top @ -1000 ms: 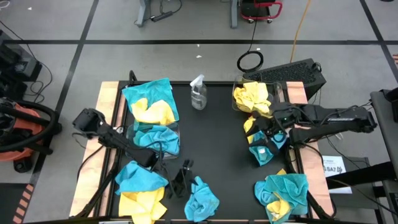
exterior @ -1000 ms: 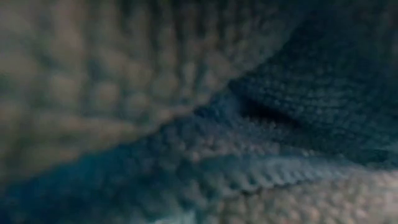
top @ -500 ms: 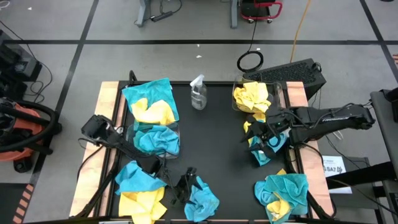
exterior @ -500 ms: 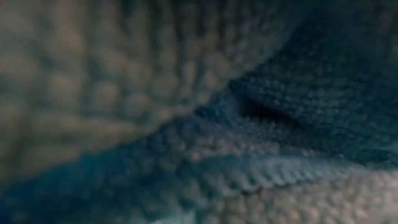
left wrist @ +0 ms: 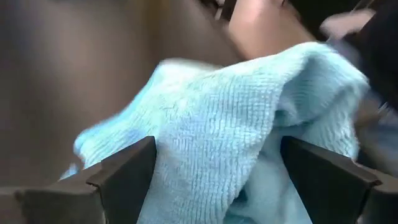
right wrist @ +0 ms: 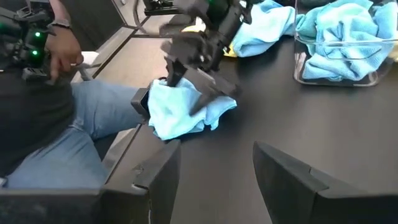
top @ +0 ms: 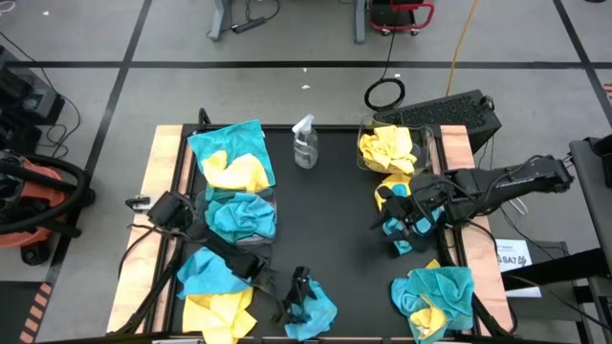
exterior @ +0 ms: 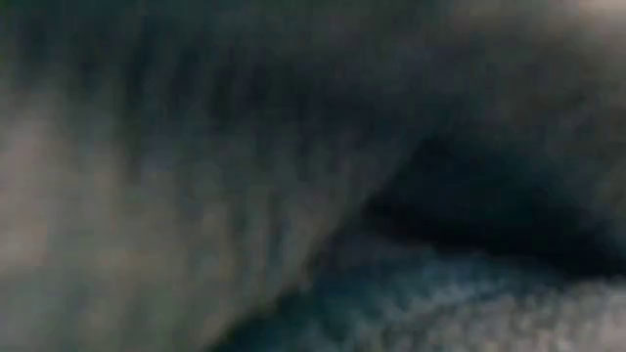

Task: Sort microfiber towel by color & place in baskets
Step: Put the blue towel into the bottom transparent bin

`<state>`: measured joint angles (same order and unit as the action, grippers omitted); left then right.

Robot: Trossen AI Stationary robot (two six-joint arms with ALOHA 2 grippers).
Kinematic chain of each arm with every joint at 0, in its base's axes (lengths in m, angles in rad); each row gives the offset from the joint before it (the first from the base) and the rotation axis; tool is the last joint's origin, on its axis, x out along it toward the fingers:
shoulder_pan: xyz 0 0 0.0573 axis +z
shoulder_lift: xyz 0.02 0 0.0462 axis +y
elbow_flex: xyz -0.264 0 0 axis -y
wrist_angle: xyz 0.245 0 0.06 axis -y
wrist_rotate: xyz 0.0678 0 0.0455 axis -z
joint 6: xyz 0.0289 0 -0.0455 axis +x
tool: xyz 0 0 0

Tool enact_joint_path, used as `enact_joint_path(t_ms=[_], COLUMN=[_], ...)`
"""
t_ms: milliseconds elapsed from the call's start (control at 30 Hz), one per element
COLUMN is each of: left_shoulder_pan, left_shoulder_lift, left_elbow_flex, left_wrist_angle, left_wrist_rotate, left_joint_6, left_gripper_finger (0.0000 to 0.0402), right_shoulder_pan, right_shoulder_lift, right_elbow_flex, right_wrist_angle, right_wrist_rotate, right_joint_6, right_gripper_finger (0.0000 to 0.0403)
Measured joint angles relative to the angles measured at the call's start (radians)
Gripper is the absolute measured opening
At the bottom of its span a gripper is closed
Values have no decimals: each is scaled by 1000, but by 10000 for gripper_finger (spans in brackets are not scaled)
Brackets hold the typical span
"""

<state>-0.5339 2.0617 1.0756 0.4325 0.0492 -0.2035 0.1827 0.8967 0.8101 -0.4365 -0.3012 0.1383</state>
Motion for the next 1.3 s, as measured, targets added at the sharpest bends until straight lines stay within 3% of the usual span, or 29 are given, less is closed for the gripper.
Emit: enact_joint_path(t_ms=[167, 300, 400, 567, 600, 867, 1300], left_shoulder_pan=[6, 2, 3, 2, 2, 15, 19], left_shoulder_lift=[53, 76, 76, 77, 77, 17, -230], left_elbow_flex=[62, 108, 129, 147, 155, 201, 203], left_wrist_angle=[-75, -131, -195, -243, -261, -467, -722], left_wrist_rotate=[-24, -50, -51, -29, -26, -33, -236], left_joint_6=[0, 2, 6, 68, 80, 160, 213], left_gripper_finger=[344, 295, 224, 47, 28, 19, 19], right_shoulder_pan=[26, 37, 36, 36, 36, 35, 35], right_shoulder_lift=[0, 0, 0, 0, 0, -1, 1], right_elbow_flex=[0, 0, 0, 0, 0, 0, 0], right_wrist_angle=[7, 7, 9, 15, 15, -7, 0], right_wrist_rotate=[14, 15, 15, 16, 16, 18, 15], right_joint_6=[0, 0, -2, -6, -6, 19, 57], right_gripper_finger=[194, 194, 194, 194, 194, 194, 194])
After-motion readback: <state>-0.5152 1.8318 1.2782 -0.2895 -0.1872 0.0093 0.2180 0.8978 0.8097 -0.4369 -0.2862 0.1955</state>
